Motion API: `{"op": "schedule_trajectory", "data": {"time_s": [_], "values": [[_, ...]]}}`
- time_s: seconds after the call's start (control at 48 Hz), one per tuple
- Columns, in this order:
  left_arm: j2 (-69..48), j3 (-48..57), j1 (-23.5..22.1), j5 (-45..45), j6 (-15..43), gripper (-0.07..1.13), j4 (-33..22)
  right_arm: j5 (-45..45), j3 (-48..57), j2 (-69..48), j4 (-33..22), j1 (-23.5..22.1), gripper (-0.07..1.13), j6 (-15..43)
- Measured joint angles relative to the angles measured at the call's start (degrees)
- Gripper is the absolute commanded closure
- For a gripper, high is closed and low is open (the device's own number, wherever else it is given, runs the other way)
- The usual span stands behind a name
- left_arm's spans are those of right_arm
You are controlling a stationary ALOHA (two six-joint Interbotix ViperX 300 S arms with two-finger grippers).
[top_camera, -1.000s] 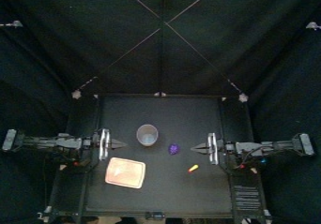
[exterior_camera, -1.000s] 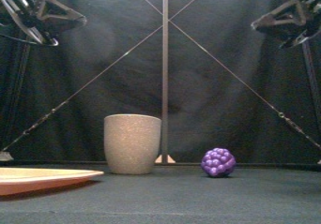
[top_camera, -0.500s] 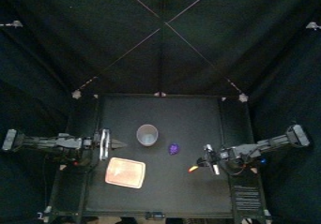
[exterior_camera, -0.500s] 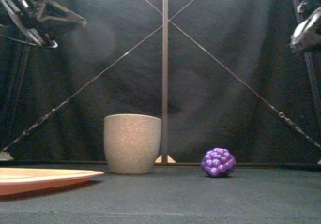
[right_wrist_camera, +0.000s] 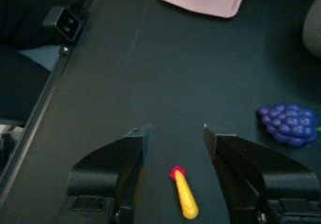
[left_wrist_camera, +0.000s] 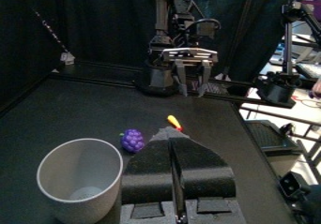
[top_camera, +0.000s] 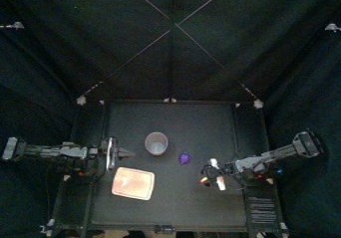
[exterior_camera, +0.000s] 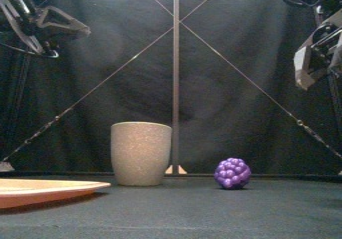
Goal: Pick the shrimp then place it in the grey bowl
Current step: Pick the shrimp
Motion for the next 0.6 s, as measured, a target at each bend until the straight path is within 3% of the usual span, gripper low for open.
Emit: {"op": "schedule_trajectory", "data": {"time_s": [0.25, 0.604], "values": [[0.09, 0.0, 0.0, 0.0, 0.09, 0.97, 0.09, 6.77, 1.05, 4.22, -1.41, -0.88, 0.21, -0.09], [0.09, 0.0, 0.0, -0.09, 0.09, 0.97, 0.53, 7.65, 2.46, 7.82, -2.11, -2.37, 0.21, -0.18]]}}
